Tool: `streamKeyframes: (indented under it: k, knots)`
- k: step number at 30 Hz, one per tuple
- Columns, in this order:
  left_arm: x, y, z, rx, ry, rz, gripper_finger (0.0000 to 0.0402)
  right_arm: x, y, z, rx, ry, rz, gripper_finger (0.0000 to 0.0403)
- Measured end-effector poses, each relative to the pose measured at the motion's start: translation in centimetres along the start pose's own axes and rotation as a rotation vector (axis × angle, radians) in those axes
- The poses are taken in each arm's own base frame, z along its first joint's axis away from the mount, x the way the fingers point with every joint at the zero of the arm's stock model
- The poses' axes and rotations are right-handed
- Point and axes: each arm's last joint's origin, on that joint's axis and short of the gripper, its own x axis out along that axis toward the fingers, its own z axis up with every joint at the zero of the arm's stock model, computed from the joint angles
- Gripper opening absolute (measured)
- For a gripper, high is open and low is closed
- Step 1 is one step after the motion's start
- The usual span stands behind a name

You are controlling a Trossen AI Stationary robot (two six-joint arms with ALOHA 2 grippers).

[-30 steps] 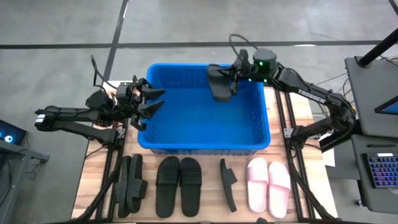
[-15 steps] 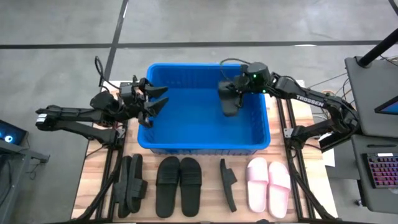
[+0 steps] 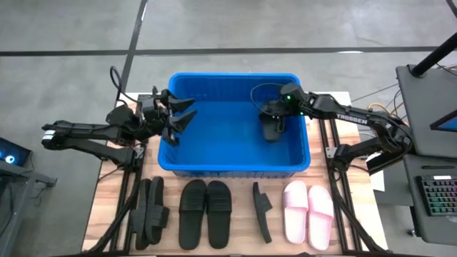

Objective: Pick and place slides into bin
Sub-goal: Put the black slide into the blue container

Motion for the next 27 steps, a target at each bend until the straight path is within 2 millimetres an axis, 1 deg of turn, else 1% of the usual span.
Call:
streamKeyframes:
  k: [5,8,15,20,27]
  knots:
    - [0.2,0.0,-0.3,0.002,0.008,0.001,0.019,0.8,0.4,-0.7,-0.06,-0.015,-0.05,0.0012]
    - [0.3,0.0,-0.5,0.005,0.02,0.003,0.019,1.1,0.5,-1.2,-0.112,0.005,-0.077,0.0012]
    - [0.4,0.0,-0.6,0.003,0.018,0.002,0.019,1.5,0.4,-2.4,-0.128,0.048,-0.092,0.0012]
    - [0.4,0.0,-0.7,0.004,0.023,0.003,0.019,1.6,0.0,-2.3,-0.131,0.026,-0.153,0.0013]
    - [0.5,0.0,-0.8,0.002,0.026,0.005,0.019,1.6,0.1,-2.3,-0.126,0.03,-0.149,0.0014]
